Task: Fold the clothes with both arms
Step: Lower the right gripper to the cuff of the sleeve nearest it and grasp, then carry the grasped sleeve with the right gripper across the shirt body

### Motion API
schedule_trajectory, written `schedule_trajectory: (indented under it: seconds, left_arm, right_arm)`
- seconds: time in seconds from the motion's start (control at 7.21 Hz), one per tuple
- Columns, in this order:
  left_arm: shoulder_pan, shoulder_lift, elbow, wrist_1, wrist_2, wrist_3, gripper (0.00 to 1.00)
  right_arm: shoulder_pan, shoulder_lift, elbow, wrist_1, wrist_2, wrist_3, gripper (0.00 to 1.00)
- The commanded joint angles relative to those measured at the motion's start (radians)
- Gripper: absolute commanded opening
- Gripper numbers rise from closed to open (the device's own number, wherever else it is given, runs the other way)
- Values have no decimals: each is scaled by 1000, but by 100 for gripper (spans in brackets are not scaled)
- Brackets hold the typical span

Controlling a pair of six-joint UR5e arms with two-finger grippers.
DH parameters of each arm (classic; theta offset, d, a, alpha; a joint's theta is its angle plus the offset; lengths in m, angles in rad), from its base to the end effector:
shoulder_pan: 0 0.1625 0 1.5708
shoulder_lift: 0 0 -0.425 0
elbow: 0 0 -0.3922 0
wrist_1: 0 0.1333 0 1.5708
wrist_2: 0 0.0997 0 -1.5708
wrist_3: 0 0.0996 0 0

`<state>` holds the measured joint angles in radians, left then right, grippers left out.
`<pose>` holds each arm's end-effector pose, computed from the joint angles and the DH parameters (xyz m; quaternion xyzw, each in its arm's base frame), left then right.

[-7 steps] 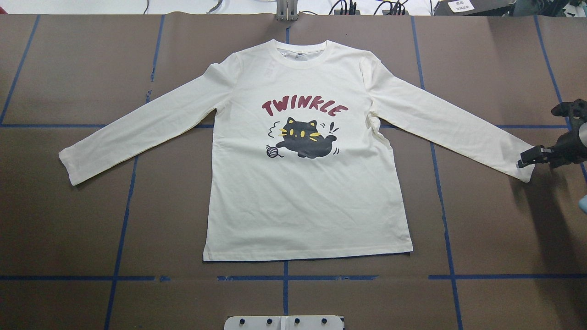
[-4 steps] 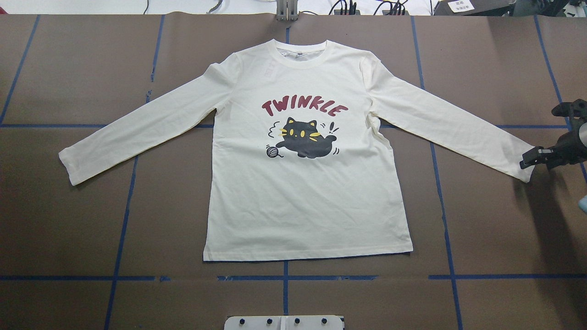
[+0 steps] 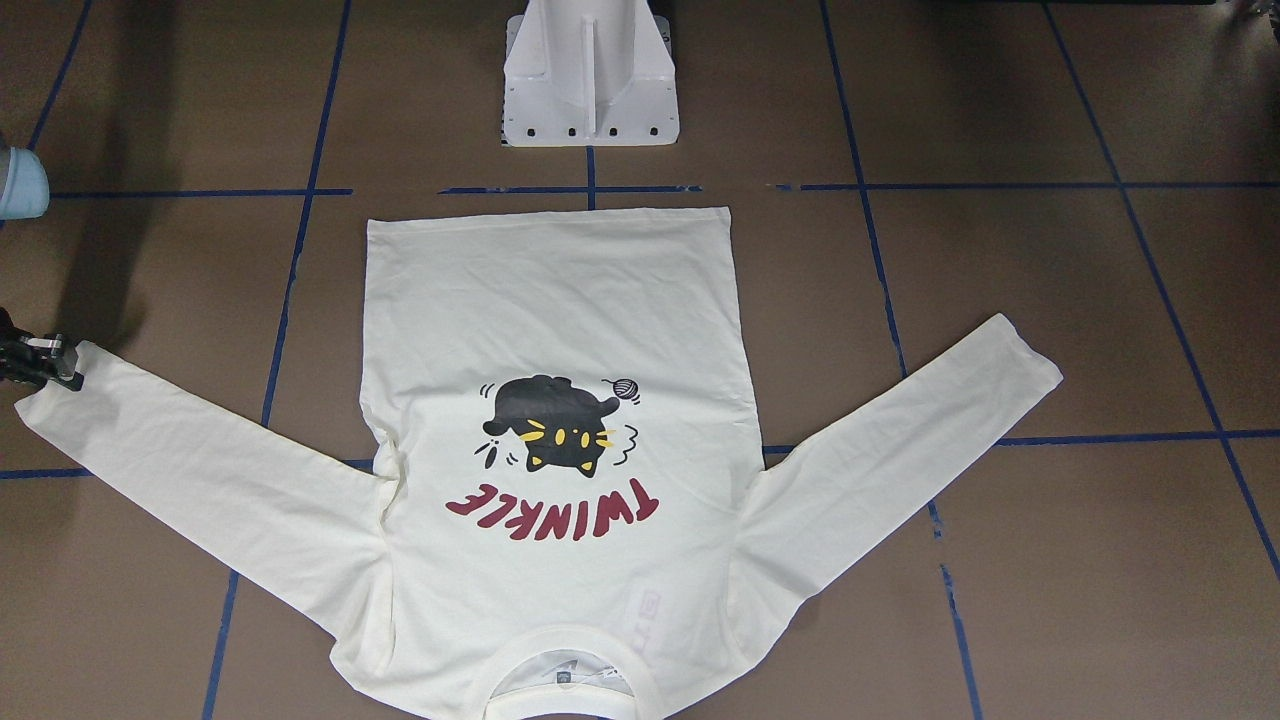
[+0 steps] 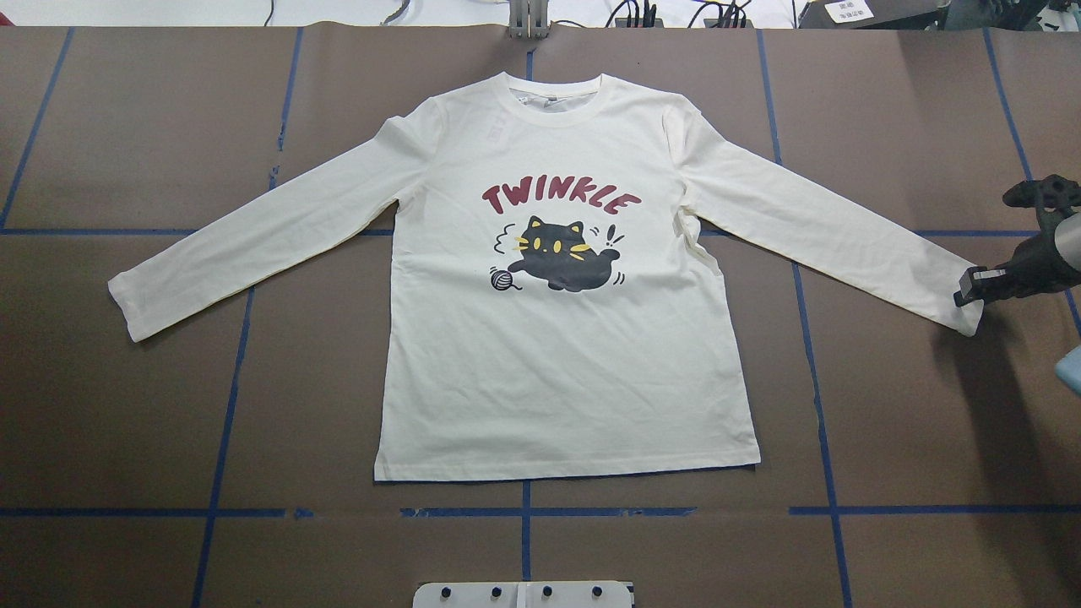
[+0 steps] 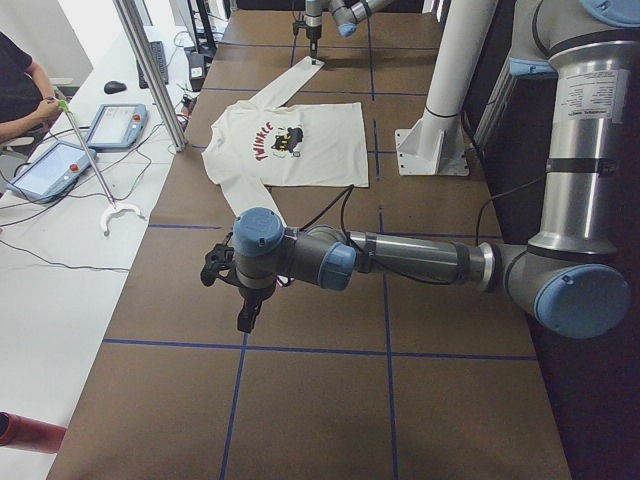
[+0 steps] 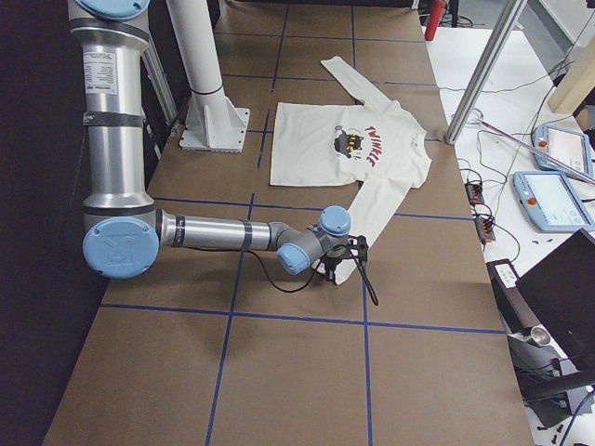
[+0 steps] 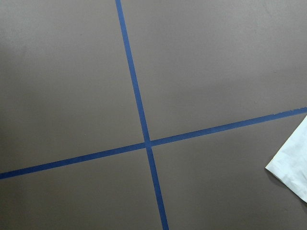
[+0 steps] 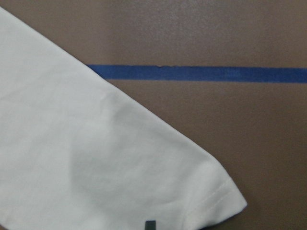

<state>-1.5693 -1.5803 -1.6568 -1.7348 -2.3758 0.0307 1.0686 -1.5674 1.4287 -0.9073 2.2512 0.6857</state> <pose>-0.0607 -0.5086 0.5912 0.1247 0.3866 0.0654 0.9114 -0.1860 -0.4854 0.6588 0.0223 -0.4039 -0.0028 0.9145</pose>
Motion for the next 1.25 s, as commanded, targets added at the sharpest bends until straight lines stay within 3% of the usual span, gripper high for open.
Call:
schedule_trajectory:
  seconds: [0.0, 0.28, 0.42, 0.69, 0.83, 1.11]
  left_arm:
    - [0, -3, 0, 0, 0, 0, 100]
    - [0, -1, -3, 0, 0, -2, 100]
    - [0, -1, -6, 0, 0, -2, 100]
    - [0, -6, -6, 0, -2, -9, 100]
    - [0, -9, -9, 0, -2, -11, 100]
    - [0, -7, -3, 0, -2, -9, 100]
  right_arm:
    - [-1, 6, 34, -36, 4, 0, 0]
    - [4, 20, 219, -183, 14, 5, 0]
    - [2, 47, 275, -179, 37, 59, 0]
    - [-1, 284, 236, -177, 71, 301, 0]
    - [-1, 443, 163, -177, 89, 424, 0]
    - [-9, 697, 34, -171, 137, 477, 0]
